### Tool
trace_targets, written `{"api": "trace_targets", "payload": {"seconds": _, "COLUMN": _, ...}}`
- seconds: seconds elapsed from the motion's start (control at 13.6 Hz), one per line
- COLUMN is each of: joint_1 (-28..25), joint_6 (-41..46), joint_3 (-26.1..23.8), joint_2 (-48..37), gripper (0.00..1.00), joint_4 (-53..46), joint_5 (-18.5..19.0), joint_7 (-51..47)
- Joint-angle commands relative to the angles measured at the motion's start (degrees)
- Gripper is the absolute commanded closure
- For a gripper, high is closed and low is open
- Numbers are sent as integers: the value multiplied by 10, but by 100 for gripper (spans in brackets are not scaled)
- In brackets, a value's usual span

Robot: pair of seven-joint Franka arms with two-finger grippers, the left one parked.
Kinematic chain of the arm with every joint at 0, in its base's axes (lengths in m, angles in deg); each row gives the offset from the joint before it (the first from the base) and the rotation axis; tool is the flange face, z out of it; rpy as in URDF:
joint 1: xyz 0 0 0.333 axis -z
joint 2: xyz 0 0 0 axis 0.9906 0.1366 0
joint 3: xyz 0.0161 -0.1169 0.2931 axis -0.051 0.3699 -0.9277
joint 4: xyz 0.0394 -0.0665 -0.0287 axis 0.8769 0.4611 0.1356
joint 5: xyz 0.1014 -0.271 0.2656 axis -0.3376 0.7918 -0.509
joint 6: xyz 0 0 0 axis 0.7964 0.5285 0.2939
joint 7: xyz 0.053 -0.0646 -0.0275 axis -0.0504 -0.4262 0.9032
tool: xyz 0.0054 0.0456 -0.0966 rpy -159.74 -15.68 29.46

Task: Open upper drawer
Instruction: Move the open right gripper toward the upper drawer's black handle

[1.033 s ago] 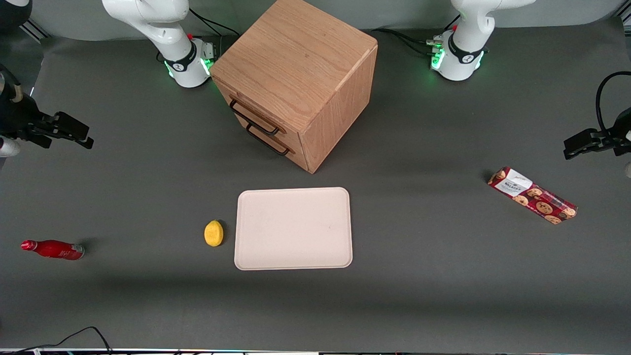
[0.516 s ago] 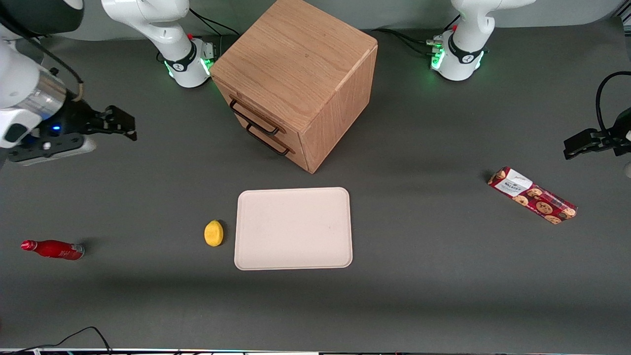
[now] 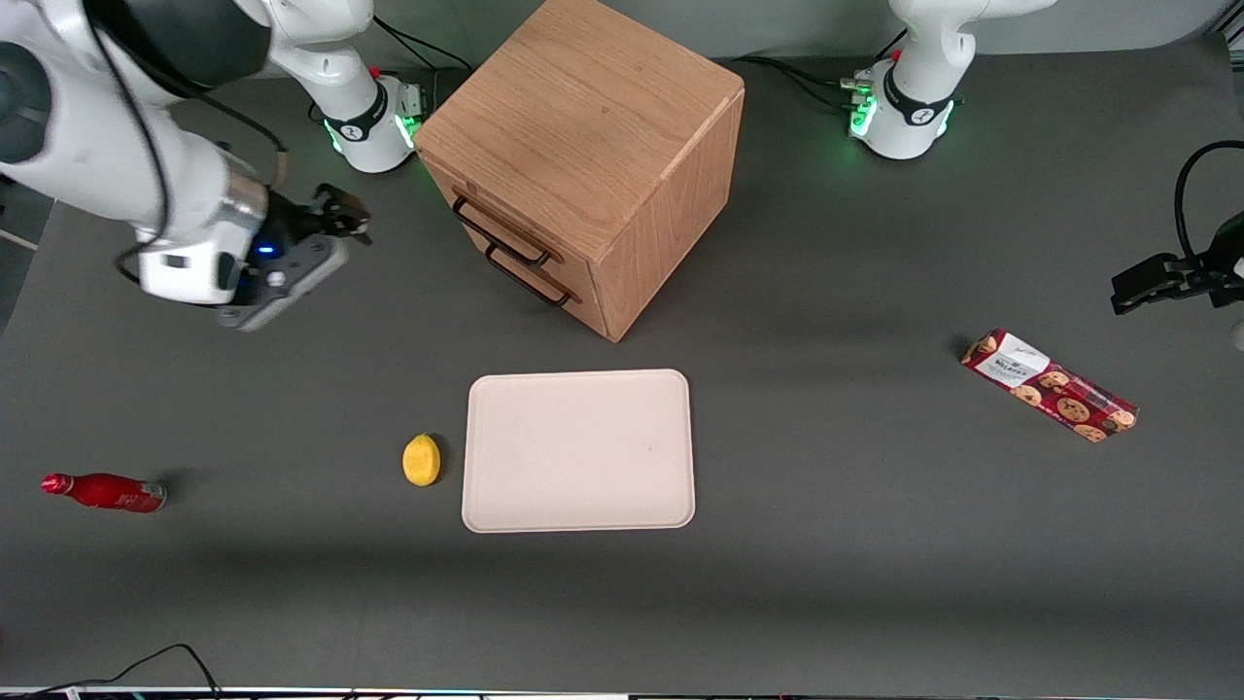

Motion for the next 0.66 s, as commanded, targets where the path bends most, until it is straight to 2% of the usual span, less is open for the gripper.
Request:
{"api": "trace_targets", "payload": {"seconds": 0.0, "joint_1": 0, "joint_6": -14, "joint_3": -37, "joint_2": 20, "gripper": 0, "joint_4": 14, "joint_5": -10, "joint_7": 25}}
{"api": "trace_targets", "payload": {"seconds": 0.22, "joint_1": 0, "joint_6": -55, "joint_3": -64, "joint_2": 21, "gripper": 0, "joint_4": 58, "joint_5": -13, "joint_7": 33}}
{"api": "trace_targets", "payload": {"seconds": 0.37, "joint_1": 3, "joint_6": -86, "joint_3": -78, "joint_2": 15, "gripper": 0, "joint_4": 86, "joint_5": -40, "joint_7": 36}}
{"api": "trace_targets", "payload": {"seconds": 0.59, "joint_1": 1, "joint_6": -137, "joint_3": -96, "joint_2": 10, "gripper": 0, "joint_4": 137, "joint_5": -41, "joint_7": 38}}
